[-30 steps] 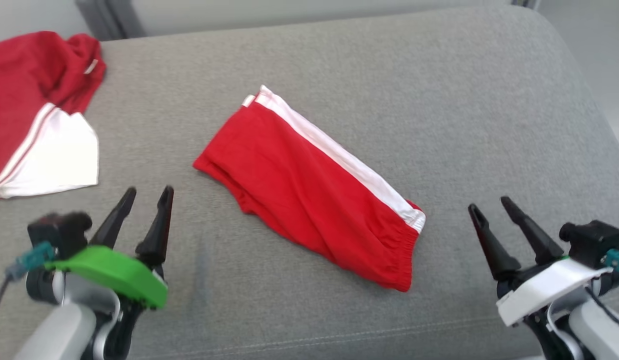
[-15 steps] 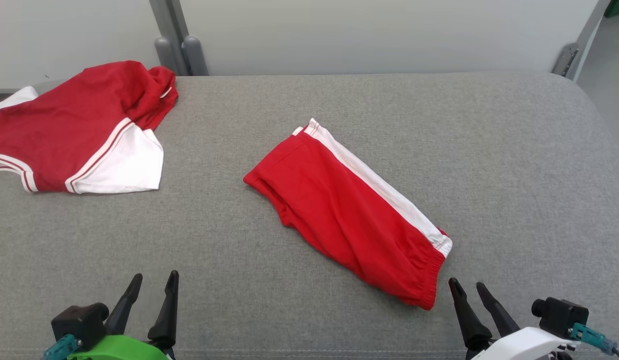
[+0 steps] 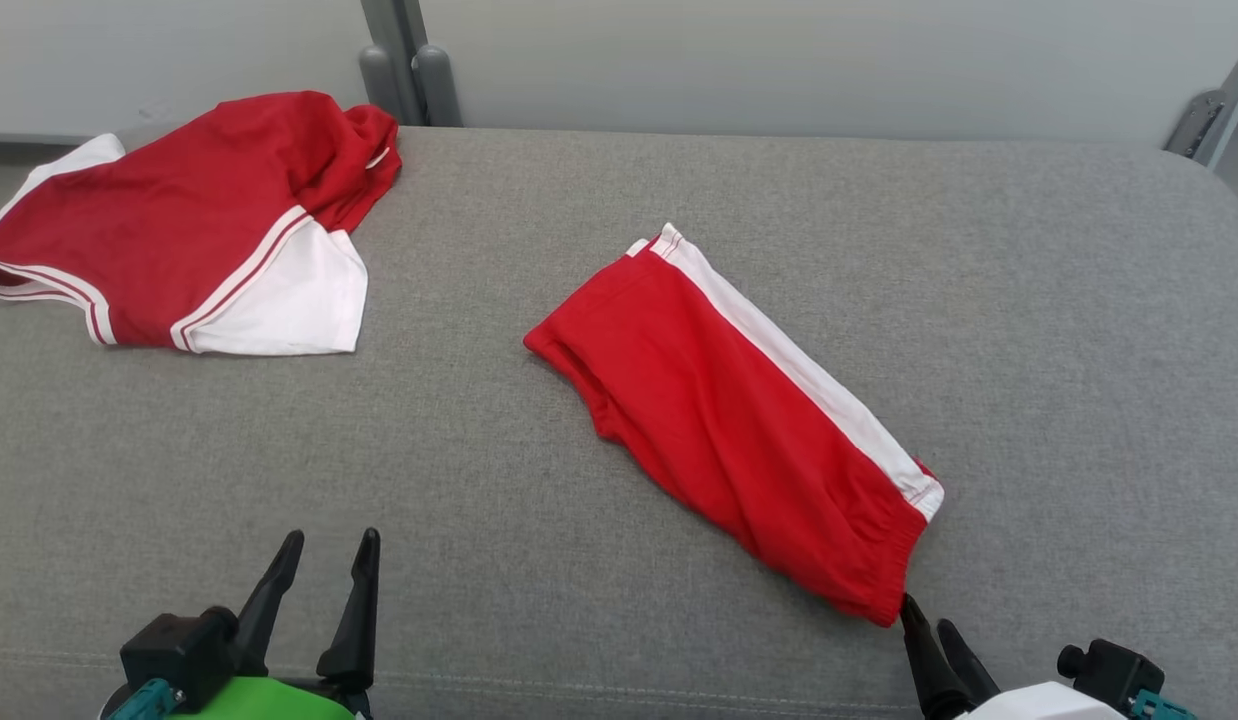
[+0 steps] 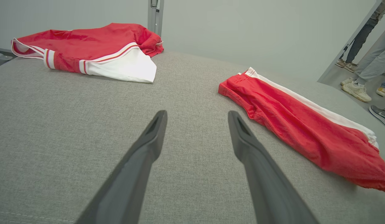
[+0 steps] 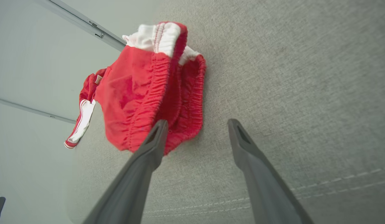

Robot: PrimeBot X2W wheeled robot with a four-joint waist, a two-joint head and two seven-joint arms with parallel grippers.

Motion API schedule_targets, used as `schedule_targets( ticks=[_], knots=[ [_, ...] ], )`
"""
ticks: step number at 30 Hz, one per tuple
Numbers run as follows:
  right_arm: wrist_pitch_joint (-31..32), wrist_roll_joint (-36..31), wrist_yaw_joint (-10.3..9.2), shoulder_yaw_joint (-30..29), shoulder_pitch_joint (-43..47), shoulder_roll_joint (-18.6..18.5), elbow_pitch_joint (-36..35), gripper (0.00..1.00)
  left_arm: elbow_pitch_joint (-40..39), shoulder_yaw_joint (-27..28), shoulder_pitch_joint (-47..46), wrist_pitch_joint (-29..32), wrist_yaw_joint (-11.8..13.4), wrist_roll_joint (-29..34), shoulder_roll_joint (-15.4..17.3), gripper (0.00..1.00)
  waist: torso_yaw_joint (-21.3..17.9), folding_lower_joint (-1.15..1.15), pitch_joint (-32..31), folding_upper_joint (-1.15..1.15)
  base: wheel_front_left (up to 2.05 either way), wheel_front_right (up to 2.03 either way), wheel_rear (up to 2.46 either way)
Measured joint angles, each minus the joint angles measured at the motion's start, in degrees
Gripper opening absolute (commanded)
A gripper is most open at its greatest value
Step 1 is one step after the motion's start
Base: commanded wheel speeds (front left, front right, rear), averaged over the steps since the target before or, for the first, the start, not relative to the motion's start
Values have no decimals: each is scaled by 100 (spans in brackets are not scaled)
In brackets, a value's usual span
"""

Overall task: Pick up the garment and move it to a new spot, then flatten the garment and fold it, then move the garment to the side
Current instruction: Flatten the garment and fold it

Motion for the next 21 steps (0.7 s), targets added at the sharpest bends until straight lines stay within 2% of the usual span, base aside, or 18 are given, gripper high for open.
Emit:
schedule_targets(
  ticks=[9,21],
  knots=[
    [0,20,453,15,-669,90,528,100,-160,142,-2,0,0,271,-35,100,151,0,274,0,0,0,0],
    [0,5,654,0,-790,119,1037,100,-264,343,155,0,1,312,-172,100,-100,0,330,0,0,0,0]
  ],
)
